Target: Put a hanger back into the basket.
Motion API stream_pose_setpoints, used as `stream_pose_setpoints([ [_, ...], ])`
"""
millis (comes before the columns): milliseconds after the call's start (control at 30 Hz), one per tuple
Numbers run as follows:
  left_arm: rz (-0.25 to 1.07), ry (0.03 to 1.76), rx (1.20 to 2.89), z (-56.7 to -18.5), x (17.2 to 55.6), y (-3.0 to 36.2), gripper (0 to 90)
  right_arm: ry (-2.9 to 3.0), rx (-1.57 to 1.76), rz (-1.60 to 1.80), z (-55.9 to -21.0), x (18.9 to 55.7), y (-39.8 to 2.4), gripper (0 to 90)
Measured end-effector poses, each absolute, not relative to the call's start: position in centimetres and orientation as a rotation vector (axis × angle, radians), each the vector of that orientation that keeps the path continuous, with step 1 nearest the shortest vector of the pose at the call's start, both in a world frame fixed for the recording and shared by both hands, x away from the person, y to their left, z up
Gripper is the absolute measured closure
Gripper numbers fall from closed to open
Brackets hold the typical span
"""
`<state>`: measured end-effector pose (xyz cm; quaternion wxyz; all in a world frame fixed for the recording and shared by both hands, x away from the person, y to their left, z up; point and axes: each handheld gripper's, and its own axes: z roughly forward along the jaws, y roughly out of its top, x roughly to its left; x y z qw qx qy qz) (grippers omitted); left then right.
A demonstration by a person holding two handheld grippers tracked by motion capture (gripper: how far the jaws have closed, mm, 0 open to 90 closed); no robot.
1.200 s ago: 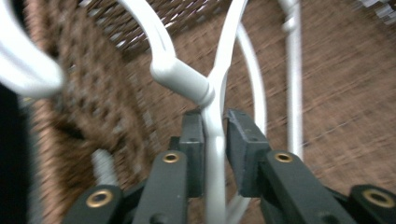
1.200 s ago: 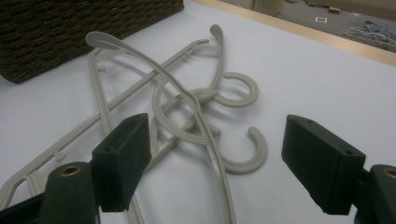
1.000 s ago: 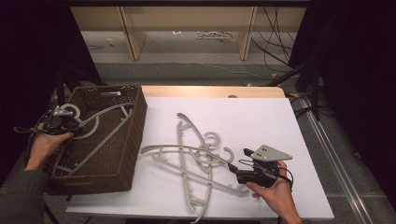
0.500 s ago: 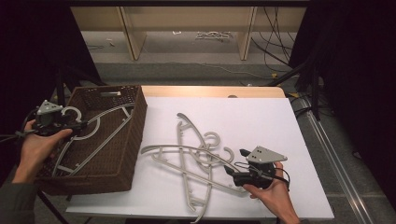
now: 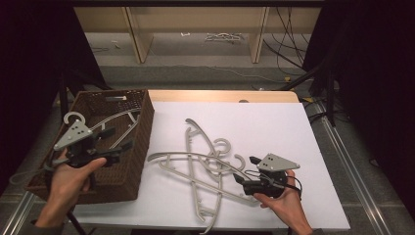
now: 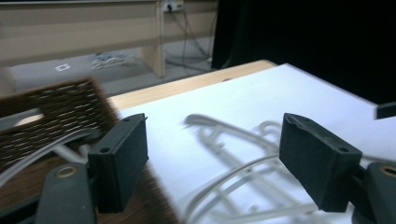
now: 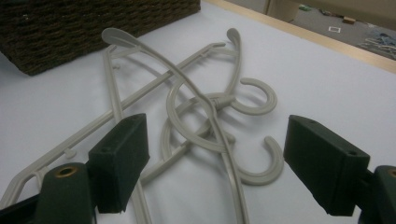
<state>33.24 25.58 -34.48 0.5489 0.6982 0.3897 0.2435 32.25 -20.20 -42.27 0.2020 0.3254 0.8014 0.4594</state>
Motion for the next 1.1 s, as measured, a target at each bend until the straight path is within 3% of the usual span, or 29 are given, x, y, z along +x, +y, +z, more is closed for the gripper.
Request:
stream_pose_setpoints([
  [400,0.545,0.781,1.692,-38.1,31.7,20.2,21.7,2.219,0.926,1.295,-42.4,32.3,-20.3,23.2],
  [1100,0.485,0.758,1.763,-43.1,30.8,17.3,18.4,2.229,0.957,1.262,-43.0,32.0,-21.1,23.9],
])
